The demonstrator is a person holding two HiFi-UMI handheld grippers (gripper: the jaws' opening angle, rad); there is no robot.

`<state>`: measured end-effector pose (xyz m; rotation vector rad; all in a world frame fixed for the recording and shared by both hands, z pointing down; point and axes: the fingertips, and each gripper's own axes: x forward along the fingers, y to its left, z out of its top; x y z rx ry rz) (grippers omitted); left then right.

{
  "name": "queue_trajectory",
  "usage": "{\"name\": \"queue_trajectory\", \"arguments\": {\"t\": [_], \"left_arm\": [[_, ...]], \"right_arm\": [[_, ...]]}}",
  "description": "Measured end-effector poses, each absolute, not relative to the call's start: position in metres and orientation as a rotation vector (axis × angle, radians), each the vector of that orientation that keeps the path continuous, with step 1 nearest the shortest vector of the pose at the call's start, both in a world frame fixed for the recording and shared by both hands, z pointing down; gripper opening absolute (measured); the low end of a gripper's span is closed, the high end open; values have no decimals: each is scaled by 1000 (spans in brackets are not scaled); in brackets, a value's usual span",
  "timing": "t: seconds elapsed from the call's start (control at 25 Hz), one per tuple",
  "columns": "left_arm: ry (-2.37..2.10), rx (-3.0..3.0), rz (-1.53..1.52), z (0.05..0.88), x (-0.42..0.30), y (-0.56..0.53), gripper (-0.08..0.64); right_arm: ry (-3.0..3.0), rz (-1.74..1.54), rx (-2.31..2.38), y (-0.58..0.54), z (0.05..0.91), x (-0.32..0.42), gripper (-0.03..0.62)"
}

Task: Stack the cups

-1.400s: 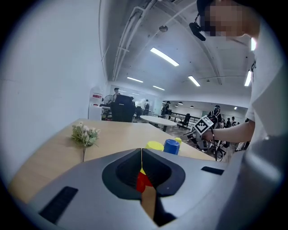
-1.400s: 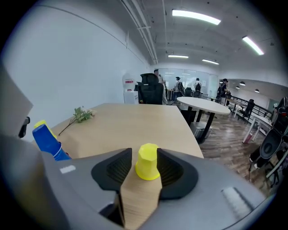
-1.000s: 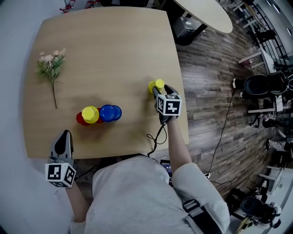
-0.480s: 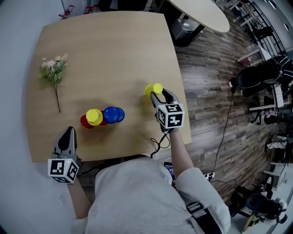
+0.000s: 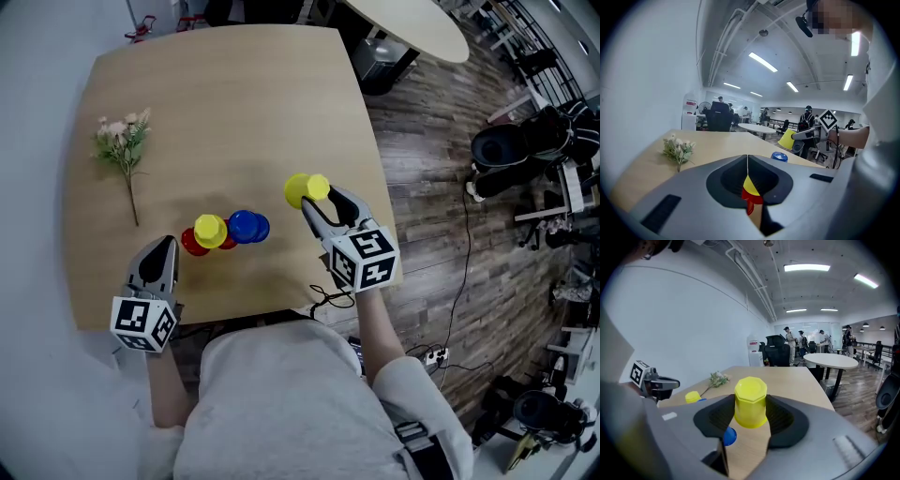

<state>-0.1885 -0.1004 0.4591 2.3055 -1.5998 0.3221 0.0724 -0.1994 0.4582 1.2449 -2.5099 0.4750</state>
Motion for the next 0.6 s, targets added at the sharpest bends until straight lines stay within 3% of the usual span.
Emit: {"name": "queue_trajectory", "arguments": {"t": [0.6], "left_arm": [[-1536, 2367, 262, 449, -203, -96, 12]], "right_arm": [[-2627, 425, 997, -148, 400, -24, 215]]}}
